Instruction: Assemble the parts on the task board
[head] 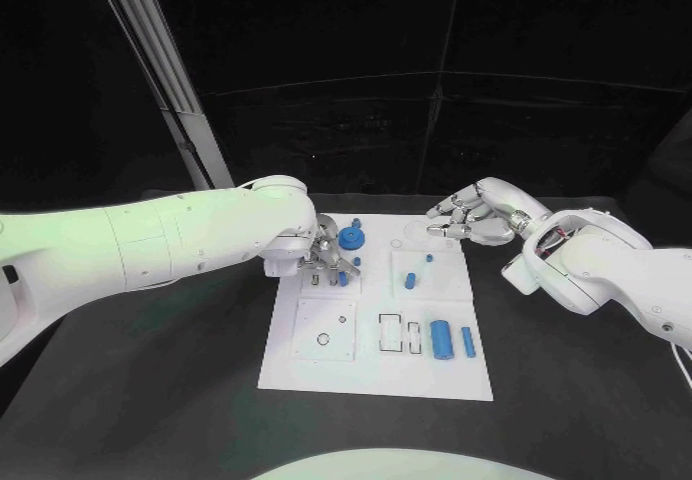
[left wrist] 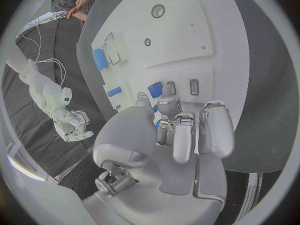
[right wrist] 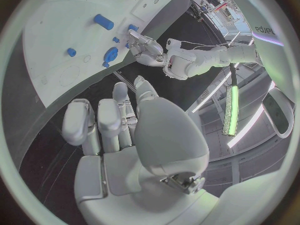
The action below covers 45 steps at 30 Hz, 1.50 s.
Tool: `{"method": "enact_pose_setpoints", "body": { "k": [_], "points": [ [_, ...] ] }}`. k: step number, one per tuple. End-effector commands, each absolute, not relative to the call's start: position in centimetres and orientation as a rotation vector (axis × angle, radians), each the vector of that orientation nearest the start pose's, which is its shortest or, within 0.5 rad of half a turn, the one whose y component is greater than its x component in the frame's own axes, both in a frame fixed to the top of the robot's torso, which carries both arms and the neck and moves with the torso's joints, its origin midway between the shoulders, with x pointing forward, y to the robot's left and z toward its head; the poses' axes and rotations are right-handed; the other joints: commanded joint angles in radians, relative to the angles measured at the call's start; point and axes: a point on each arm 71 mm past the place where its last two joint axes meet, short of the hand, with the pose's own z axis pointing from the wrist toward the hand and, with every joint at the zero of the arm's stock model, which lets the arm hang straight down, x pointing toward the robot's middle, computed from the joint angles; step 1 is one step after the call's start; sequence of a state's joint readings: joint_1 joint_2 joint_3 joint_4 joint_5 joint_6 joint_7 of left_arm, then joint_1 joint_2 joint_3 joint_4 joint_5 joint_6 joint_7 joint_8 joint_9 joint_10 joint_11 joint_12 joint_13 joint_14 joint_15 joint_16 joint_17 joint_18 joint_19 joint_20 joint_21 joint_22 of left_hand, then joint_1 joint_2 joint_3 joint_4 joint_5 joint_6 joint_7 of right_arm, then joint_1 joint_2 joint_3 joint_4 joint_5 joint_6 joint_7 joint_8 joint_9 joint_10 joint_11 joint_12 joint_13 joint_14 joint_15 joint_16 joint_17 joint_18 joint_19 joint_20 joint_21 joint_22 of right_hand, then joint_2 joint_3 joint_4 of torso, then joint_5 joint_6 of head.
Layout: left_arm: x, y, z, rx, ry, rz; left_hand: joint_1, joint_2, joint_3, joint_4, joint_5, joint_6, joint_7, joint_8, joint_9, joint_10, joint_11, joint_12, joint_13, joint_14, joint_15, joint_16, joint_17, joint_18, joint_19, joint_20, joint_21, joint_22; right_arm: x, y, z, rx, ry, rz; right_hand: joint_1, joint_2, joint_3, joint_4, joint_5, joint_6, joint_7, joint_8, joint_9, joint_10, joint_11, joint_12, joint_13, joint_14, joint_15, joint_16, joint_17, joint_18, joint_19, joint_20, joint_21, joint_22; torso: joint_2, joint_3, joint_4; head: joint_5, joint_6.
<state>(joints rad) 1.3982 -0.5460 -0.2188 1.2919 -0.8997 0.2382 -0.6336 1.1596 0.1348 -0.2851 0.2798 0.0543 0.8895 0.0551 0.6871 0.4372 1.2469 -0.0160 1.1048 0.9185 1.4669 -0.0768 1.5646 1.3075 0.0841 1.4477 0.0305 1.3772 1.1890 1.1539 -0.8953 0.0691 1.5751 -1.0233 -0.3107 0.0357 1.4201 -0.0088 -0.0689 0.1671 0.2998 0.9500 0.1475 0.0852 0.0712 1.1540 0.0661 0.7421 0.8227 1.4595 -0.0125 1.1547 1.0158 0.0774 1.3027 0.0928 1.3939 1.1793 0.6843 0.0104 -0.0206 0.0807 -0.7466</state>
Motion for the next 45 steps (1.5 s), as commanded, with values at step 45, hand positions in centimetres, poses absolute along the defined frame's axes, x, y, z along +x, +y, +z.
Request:
{"method": "enact_pose_setpoints", "body": {
  "k": [45],
  "points": [
    [51.3,16.7,-20.3,-0.278,2.355,-0.463,0.269,0.066,0.279,-0.201,-0.006,-0.043,-0.018,0.043,0.042,0.024,-0.019,0.029,0.031,0.104,-0.018,0.006,0.263,-0.010,-0.016,-0.016,-0.005,-0.014,49.2,-20.7,-16.6,0.218,1.675,1.002,0.001,0.003,-0.012,0.013,0.002,0.000,0.004,0.001,-0.002,-0.016,-0.005,-0.028,-0.025,-0.003,-0.002,-0.024,-0.014,0.016,-0.025,0.004,-0.023,-0.028,0.000,0.0002,0.0026,0.009,-0.017]
  ]
}}
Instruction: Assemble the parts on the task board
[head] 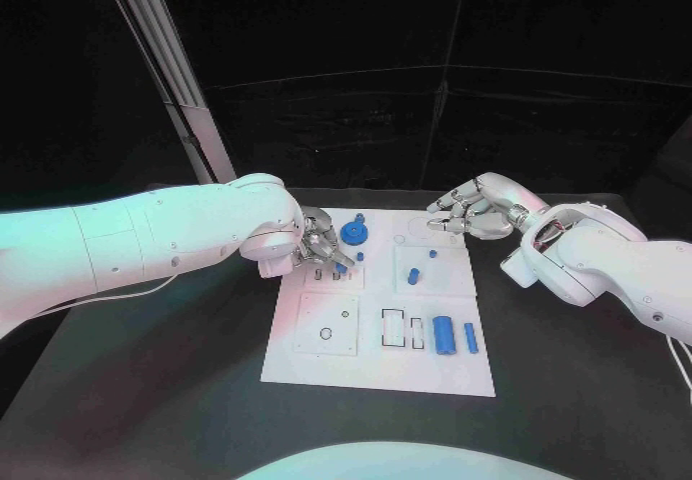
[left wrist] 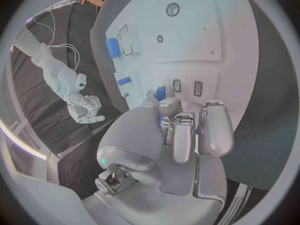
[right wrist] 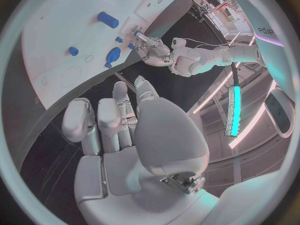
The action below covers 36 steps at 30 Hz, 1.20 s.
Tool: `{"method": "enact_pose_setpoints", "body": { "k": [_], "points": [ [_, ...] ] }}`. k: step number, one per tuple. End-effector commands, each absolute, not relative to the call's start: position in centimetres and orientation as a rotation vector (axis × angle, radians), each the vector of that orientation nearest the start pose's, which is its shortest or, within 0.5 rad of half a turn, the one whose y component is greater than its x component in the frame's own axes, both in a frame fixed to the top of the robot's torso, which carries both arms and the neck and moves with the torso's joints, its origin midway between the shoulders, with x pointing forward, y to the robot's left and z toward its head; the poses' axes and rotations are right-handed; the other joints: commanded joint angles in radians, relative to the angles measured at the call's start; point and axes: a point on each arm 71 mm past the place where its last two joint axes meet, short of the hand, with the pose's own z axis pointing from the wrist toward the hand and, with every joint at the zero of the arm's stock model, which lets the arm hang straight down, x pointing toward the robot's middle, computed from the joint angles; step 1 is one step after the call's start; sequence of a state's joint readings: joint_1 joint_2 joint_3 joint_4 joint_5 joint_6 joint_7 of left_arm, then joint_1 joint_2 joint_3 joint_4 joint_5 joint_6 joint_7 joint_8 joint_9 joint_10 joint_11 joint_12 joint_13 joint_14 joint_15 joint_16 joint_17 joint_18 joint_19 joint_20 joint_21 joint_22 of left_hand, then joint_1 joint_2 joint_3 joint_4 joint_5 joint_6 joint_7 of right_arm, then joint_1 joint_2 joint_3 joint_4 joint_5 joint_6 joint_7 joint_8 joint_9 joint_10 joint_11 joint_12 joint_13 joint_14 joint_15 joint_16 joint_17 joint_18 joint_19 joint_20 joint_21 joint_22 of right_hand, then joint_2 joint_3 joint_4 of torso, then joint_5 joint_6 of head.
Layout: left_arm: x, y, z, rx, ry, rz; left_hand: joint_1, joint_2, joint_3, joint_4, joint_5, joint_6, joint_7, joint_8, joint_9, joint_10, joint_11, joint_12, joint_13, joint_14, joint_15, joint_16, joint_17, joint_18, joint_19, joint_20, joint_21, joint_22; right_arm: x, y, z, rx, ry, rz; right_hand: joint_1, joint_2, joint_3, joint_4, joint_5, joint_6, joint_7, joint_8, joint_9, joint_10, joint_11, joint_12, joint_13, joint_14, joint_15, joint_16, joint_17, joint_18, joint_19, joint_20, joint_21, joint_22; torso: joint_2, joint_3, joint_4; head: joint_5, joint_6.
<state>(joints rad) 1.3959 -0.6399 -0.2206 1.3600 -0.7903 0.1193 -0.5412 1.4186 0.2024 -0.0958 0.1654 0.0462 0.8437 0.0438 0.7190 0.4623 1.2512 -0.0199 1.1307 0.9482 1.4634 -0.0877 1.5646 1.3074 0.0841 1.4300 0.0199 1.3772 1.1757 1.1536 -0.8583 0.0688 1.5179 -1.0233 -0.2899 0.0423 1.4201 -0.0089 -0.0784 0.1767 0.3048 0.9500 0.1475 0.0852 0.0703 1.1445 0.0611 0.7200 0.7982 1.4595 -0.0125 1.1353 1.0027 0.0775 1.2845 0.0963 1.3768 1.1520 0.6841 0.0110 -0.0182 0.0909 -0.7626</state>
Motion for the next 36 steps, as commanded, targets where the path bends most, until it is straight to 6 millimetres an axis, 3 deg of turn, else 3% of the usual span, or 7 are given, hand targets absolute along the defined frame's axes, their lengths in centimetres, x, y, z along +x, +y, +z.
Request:
{"method": "enact_pose_setpoints", "body": {
  "k": [1,8,36],
  "points": [
    [51.3,16.8,-20.3,-0.275,2.351,-0.459,0.009,-0.002,0.092,-0.087,0.002,0.003,-0.007,0.012,0.018,0.021,-0.015,0.004,0.001,0.107,-0.007,0.006,0.263,-0.010,0.002,-0.005,-0.005,0.000,49.2,-20.6,-16.6,0.217,1.675,1.003,0.001,0.003,-0.003,0.004,-0.003,0.000,0.004,0.001,-0.001,-0.006,0.000,-0.006,-0.001,-0.003,-0.002,-0.005,-0.001,0.016,-0.007,0.001,-0.006,-0.001,0.000,-0.0009,-0.0011,0.001,0.000],
    [51.3,17.0,-20.6,-0.242,2.324,-0.424,0.009,-0.004,0.096,-0.088,0.002,0.003,-0.008,0.012,0.018,0.020,-0.015,0.003,-0.001,0.107,-0.007,0.006,0.263,-0.010,0.003,-0.005,-0.004,0.002,49.2,-20.6,-16.6,0.216,1.672,1.005,0.001,0.003,-0.003,0.004,-0.003,0.000,0.004,0.001,-0.001,-0.006,0.000,-0.006,-0.001,-0.003,-0.002,-0.005,-0.001,0.016,-0.007,0.001,-0.006,-0.001,0.001,-0.0009,-0.0040,0.003,-0.004],
    [50.4,18.0,-21.8,-0.153,2.405,-0.343,0.004,-0.018,0.131,-0.095,0.002,0.003,-0.009,0.016,0.023,0.018,-0.017,-0.002,-0.008,0.107,-0.008,0.006,0.263,-0.009,0.003,-0.006,-0.007,-0.002,49.1,-20.6,-16.6,0.215,1.674,1.016,0.002,0.005,-0.003,0.005,-0.005,0.000,0.004,0.001,-0.001,-0.007,0.000,-0.007,-0.002,-0.003,-0.002,-0.006,-0.001,0.016,-0.008,0.001,-0.007,-0.002,0.001,-0.0006,-0.0039,0.005,-0.012]
  ]
}}
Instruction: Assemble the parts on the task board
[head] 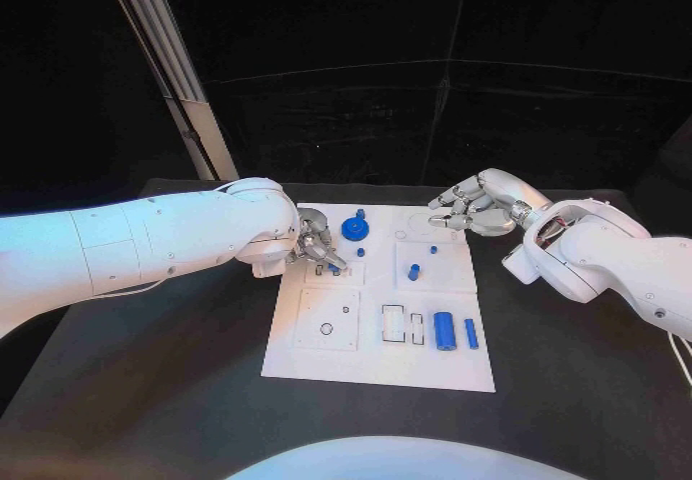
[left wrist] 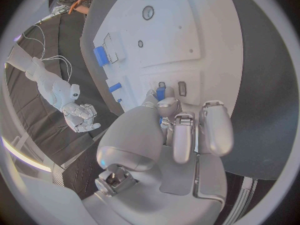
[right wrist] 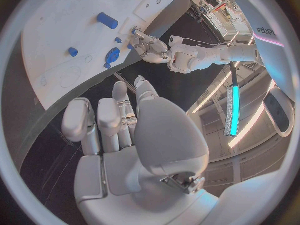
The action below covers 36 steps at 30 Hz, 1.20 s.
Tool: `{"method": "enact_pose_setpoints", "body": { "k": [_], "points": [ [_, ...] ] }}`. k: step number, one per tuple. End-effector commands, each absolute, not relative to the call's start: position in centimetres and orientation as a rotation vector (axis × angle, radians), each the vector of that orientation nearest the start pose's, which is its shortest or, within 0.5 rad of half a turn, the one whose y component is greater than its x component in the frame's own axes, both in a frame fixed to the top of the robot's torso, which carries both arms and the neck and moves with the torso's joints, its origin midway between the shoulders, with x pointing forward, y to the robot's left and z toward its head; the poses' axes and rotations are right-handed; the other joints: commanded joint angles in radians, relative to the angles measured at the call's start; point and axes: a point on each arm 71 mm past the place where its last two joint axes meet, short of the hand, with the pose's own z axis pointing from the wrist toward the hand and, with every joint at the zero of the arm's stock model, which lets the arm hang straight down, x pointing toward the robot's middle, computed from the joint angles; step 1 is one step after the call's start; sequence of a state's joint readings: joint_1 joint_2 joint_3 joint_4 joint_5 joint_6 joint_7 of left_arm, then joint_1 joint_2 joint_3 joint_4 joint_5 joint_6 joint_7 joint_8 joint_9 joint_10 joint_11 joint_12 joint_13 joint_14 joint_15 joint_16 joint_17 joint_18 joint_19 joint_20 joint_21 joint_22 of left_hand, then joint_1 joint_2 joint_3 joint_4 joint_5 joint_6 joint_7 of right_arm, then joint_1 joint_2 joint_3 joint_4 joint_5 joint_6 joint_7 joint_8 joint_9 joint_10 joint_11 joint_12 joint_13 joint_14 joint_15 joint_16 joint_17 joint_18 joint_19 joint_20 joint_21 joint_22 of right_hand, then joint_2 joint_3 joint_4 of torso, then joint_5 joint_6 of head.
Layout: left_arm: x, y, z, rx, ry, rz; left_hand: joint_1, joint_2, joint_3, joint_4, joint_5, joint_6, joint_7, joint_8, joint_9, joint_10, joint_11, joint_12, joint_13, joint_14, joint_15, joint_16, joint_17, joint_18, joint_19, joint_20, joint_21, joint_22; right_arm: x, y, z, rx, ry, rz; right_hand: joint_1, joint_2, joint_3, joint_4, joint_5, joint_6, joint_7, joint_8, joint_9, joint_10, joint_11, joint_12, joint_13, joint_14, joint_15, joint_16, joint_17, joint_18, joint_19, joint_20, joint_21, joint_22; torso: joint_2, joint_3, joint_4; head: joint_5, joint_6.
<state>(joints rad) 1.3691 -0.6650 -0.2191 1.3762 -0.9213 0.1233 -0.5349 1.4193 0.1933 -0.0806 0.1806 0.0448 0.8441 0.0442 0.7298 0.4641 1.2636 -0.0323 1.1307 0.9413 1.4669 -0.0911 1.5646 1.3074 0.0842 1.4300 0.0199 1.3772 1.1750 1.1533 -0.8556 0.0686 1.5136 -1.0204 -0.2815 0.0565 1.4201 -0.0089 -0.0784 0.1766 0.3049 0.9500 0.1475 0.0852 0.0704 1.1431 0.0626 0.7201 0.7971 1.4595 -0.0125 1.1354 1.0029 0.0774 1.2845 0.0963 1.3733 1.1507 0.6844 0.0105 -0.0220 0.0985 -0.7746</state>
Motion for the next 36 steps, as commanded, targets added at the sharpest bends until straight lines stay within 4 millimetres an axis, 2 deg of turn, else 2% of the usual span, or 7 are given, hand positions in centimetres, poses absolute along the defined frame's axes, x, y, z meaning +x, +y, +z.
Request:
{"method": "enact_pose_setpoints", "body": {
  "k": [1,8,15,17,20,22,36],
  "points": [
    [50.4,18.0,-21.8,-0.151,2.407,-0.343,0.001,-0.011,0.121,-0.111,0.003,0.003,-0.010,0.005,0.021,0.005,-0.005,-0.003,-0.001,0.104,-0.005,0.006,0.263,-0.010,0.003,-0.007,-0.007,-0.001,49.1,-20.6,-16.6,0.216,1.676,1.017,0.002,0.005,-0.003,0.005,-0.005,-0.001,0.004,0.001,-0.001,-0.006,-0.002,-0.008,-0.002,-0.003,-0.002,-0.006,-0.002,0.016,-0.009,0.001,-0.004,-0.002,0.001,0.0000,-0.0002,-0.002,0.000],
    [50.3,17.9,-21.8,-0.140,2.416,-0.348,-0.026,-0.040,0.190,-0.112,0.004,0.003,-0.009,0.007,0.026,0.007,-0.004,-0.005,-0.005,0.104,-0.004,0.006,0.263,-0.009,0.002,-0.006,-0.010,-0.003,49.2,-20.6,-16.7,0.221,1.681,1.023,0.001,0.005,-0.003,0.006,-0.006,-0.001,0.004,0.000,-0.001,-0.008,-0.001,-0.009,-0.004,-0.003,-0.002,-0.008,-0.003,0.017,-0.010,0.001,-0.006,-0.005,0.000,-0.0002,0.0006,-0.003,-0.002],
    [50.3,17.7,-21.8,-0.138,2.411,-0.353,-0.027,-0.042,0.194,-0.112,0.004,0.003,-0.009,0.007,0.026,0.007,-0.004,-0.005,-0.005,0.104,-0.004,0.006,0.263,-0.009,0.002,-0.006,-0.010,-0.002,49.2,-20.5,-16.7,0.221,1.683,1.025,0.001,0.005,-0.004,0.007,-0.007,-0.002,0.004,0.000,-0.001,-0.009,-0.001,-0.010,-0.004,-0.003,-0.002,-0.009,-0.003,0.017,-0.012,0.001,-0.007,-0.006,0.001,0.0004,-0.0003,-0.003,-0.003],
    [50.4,17.6,-21.8,-0.140,2.409,-0.354,-0.066,-0.082,0.287,-0.109,0.003,0.004,-0.009,0.010,0.032,0.009,-0.004,-0.005,-0.007,0.104,-0.003,0.006,0.263,-0.009,0.003,-0.005,-0.012,0.000,49.1,-20.5,-16.7,0.221,1.683,1.026,0.001,0.005,-0.004,0.007,-0.007,-0.002,0.004,0.000,-0.001,-0.009,-0.001,-0.010,-0.004,-0.003,-0.002,-0.009,-0.003,0.017,-0.012,0.001,-0.007,-0.006,0.001,0.0004,-0.0005,-0.004,-0.003],
    [50.4,17.6,-21.8,-0.139,2.409,-0.354,-0.066,-0.082,0.287,-0.109,0.003,0.004,-0.009,0.010,0.032,0.009,-0.004,-0.005,-0.007,0.104,-0.003,0.006,0.263,-0.009,0.003,-0.005,-0.012,0.000,49.1,-20.5,-16.7,0.221,1.683,1.026,0.001,0.005,-0.004,0.007,-0.007,-0.002,0.004,0.000,-0.001,-0.009,-0.001,-0.010,-0.004,-0.003,-0.002,-0.009,-0.003,0.017,-0.012,0.001,-0.007,-0.006,0.000,0.0007,-0.0005,-0.004,-0.004],
    [50.4,17.5,-21.8,-0.136,2.414,-0.354,-0.099,-0.115,0.368,-0.107,0.003,0.004,-0.008,0.014,0.038,0.010,-0.003,-0.004,-0.008,0.104,-0.003,0.006,0.263,-0.009,0.004,-0.005,-0.014,0.000,49.1,-20.5,-16.7,0.221,1.683,1.025,0.001,0.005,-0.004,0.007,-0.007,-0.002,0.004,0.000,-0.001,-0.009,-0.001,-0.010,-0.004,-0.003,-0.002,-0.009,-0.003,0.017,-0.012,0.001,-0.007,-0.006,0.000,0.0004,0.0005,-0.005,-0.005],
    [50.5,17.0,-22.1,-0.150,2.463,-0.338,-0.170,-0.149,0.459,-0.087,0.003,0.011,-0.007,0.023,0.047,0.015,-0.002,0.000,-0.007,0.104,-0.002,0.006,0.263,-0.008,0.002,-0.004,-0.019,-0.004,49.2,-20.4,-16.7,0.220,1.684,1.028,0.001,0.005,-0.004,0.007,-0.007,-0.002,0.004,0.000,-0.001,-0.009,-0.001,-0.010,-0.004,-0.003,-0.002,-0.009,-0.003,0.017,-0.012,0.001,-0.007,-0.006,0.001,0.0006,-0.0001,-0.005,-0.007]
  ]
}}
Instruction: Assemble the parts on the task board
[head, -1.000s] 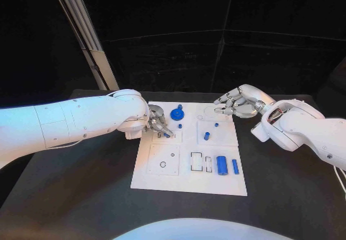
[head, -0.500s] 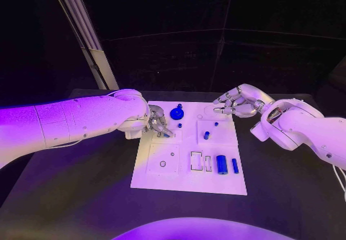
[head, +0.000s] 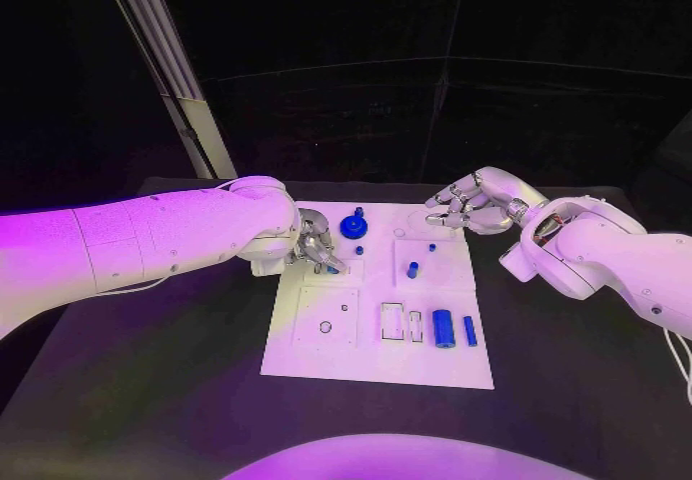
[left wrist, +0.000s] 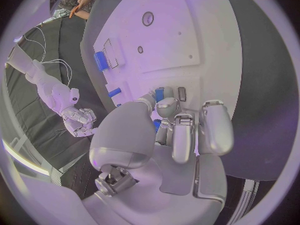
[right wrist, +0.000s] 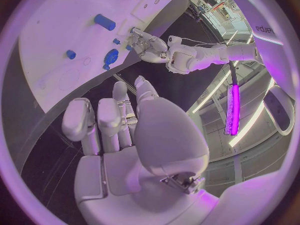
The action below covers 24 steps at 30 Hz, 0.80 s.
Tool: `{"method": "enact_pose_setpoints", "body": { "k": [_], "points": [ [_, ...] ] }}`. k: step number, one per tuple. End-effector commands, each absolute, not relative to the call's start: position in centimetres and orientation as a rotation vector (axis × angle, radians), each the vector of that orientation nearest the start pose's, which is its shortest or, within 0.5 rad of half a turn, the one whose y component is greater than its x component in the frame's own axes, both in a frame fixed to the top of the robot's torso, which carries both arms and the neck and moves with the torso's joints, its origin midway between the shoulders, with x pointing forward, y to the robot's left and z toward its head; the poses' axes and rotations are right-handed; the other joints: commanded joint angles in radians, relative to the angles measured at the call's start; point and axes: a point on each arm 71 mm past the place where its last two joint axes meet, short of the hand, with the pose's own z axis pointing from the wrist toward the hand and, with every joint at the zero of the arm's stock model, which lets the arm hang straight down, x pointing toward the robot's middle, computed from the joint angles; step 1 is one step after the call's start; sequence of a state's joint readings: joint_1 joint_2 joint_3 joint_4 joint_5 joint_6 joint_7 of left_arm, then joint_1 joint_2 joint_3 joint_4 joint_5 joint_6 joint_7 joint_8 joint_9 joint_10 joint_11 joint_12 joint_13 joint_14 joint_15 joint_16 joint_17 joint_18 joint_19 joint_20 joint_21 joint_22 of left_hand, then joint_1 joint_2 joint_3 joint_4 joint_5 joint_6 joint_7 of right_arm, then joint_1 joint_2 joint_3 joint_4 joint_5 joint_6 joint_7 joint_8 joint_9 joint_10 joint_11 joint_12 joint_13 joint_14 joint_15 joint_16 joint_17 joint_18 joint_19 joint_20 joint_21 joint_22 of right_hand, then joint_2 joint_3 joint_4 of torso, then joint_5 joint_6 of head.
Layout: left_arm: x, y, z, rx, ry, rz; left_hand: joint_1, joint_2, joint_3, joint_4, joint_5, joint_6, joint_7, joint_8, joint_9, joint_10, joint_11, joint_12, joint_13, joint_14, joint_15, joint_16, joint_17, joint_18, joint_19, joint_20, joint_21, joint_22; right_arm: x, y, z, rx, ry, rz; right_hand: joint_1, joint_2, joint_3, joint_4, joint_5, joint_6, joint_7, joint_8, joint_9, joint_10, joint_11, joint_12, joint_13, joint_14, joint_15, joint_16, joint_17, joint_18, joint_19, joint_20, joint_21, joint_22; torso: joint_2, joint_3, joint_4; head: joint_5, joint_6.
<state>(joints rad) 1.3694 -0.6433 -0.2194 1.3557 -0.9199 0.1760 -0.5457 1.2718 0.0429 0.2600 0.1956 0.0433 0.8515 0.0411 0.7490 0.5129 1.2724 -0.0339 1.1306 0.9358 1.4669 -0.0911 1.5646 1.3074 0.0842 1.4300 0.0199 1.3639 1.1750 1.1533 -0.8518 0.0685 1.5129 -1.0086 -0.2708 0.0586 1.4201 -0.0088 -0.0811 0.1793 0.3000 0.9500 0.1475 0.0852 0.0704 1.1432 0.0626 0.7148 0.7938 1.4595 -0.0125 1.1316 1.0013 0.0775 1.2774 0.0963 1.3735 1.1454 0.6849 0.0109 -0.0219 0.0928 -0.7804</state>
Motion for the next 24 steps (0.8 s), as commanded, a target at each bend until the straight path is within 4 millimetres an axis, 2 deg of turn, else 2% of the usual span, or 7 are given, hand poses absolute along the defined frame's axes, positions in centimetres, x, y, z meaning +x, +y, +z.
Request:
{"method": "enact_pose_setpoints", "body": {
  "k": [1,9,19,24],
  "points": [
    [50.58,16.96,-22.09,-0.151,2.466,-0.335,-0.036,0.000,0.117,-0.093,0.004,0.005,-0.004,0.005,-0.001,0.007,0.000,0.000,-0.002,0.104,-0.002,0.006,0.263,-0.008,0.002,-0.004,-0.006,-0.005,49.16,-20.33,-16.70,0.220,1.684,1.028,0.001,0.005,-0.001,0.005,-0.002,-0.002,0.004,0.000,-0.001,-0.009,-0.001,-0.005,-0.001,-0.003,-0.002,-0.005,-0.002,0.017,-0.004,0.001,-0.007,-0.001,0.000,0.0001,-0.0003,0.001,-0.001],
    [50.71,16.59,-22.15,-0.150,2.478,-0.327,-0.070,-0.004,0.122,-0.071,0.004,0.010,-0.006,0.009,0.003,0.008,-0.002,0.002,-0.001,0.104,-0.003,0.006,0.263,-0.007,0.001,-0.005,-0.009,-0.007,49.15,-20.18,-16.75,0.217,1.692,1.031,0.000,0.005,-0.003,0.006,-0.005,-0.003,0.005,0.000,-0.001,-0.012,-0.001,-0.009,-0.006,-0.004,-0.002,-0.010,-0.007,0.018,-0.008,0.001,-0.010,-0.007,0.000,-0.0001,-0.0007,0.000,-0.002],
    [50.71,16.42,-22.20,-0.146,2.488,-0.322,-0.084,-0.011,0.125,-0.064,0.004,0.012,-0.008,0.011,0.005,0.009,-0.003,0.005,0.002,0.104,-0.005,0.006,0.263,-0.008,0.002,-0.006,-0.007,-0.003,49.13,-20.11,-16.77,0.216,1.695,1.032,0.000,0.005,-0.004,0.007,-0.006,-0.003,0.005,-0.001,-0.001,-0.013,-0.001,-0.010,-0.007,-0.005,-0.001,-0.013,-0.010,0.018,-0.009,0.001,-0.011,-0.008,0.000,0.0000,0.0014,-0.002,-0.004],
    [50.74,16.45,-22.21,-0.146,2.490,-0.318,-0.098,-0.022,0.125,-0.060,0.004,0.017,-0.010,0.014,0.006,0.012,-0.005,0.009,0.006,0.104,-0.006,0.006,0.263,-0.009,0.005,-0.007,-0.003,0.004,49.14,-20.08,-16.77,0.215,1.695,1.032,0.000,0.005,-0.004,0.007,-0.006,-0.003,0.005,-0.001,-0.001,-0.013,-0.001,-0.010,-0.007,-0.005,-0.001,-0.013,-0.010,0.018,-0.009,0.001,-0.011,-0.008,0.000,-0.0001,0.0008,-0.004,-0.005]
  ]
}}
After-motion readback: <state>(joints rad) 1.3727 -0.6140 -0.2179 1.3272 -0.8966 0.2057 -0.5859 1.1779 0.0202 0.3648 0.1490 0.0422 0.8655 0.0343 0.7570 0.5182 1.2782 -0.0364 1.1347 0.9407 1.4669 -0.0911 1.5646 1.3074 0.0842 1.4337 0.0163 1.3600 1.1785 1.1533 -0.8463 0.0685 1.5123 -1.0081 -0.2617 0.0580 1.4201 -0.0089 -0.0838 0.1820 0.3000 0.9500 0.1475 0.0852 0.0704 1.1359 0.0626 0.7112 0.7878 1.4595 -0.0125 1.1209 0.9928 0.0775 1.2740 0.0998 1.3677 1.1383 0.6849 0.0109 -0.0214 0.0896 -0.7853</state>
